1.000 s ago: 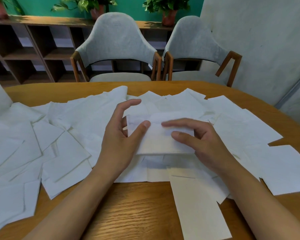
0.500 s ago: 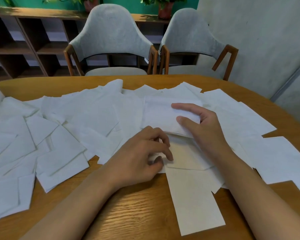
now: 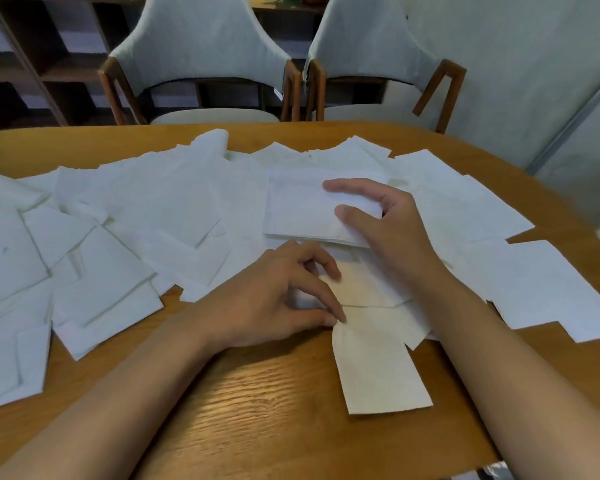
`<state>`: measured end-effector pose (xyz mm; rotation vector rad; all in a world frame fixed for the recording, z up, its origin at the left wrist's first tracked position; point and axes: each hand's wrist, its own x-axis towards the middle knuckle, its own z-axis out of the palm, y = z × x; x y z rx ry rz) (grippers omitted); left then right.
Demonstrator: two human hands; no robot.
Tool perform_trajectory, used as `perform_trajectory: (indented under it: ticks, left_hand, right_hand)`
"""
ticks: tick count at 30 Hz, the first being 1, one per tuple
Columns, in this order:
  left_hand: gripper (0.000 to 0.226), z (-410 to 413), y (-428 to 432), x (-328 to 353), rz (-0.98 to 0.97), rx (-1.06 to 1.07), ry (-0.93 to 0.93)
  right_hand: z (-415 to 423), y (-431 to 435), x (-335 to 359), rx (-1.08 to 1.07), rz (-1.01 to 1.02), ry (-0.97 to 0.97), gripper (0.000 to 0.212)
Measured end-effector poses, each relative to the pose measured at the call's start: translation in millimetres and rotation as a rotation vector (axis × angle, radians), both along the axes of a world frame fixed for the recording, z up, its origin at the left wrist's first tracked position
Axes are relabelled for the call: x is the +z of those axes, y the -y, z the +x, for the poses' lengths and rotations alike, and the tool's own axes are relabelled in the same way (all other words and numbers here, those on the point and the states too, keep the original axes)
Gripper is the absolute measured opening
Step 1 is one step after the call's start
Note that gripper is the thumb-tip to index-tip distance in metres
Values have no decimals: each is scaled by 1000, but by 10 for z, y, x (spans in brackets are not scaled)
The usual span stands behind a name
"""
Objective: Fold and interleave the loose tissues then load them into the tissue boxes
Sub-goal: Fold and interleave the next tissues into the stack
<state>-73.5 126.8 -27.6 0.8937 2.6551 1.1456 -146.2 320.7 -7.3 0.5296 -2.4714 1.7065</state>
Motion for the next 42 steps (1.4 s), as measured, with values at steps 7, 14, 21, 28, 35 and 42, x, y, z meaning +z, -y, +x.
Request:
perform_trajectory:
  ticks: [7, 14, 21, 28, 35, 42]
  left_hand:
    - [12, -11, 55, 165, 341, 57, 152]
    - [18, -65, 138, 213, 448, 252, 69]
    - [12, -113, 291, 224, 436, 459, -61]
    - [9, -173, 388, 157, 395, 626, -132]
    - [7, -174, 341, 114, 399, 657, -107]
    - [6, -181, 335, 121, 454, 716, -93]
  right_hand:
    - [21, 0, 37, 74, -52, 57, 22]
    - [-5, -58, 60, 148, -78, 263, 68]
    - [39, -9, 78, 277, -347, 412, 85]
    - [95, 18, 27, 155, -139, 148, 12]
    - [73, 59, -23, 207, -7, 39, 52]
    - [87, 66, -17, 226, -14, 38, 60]
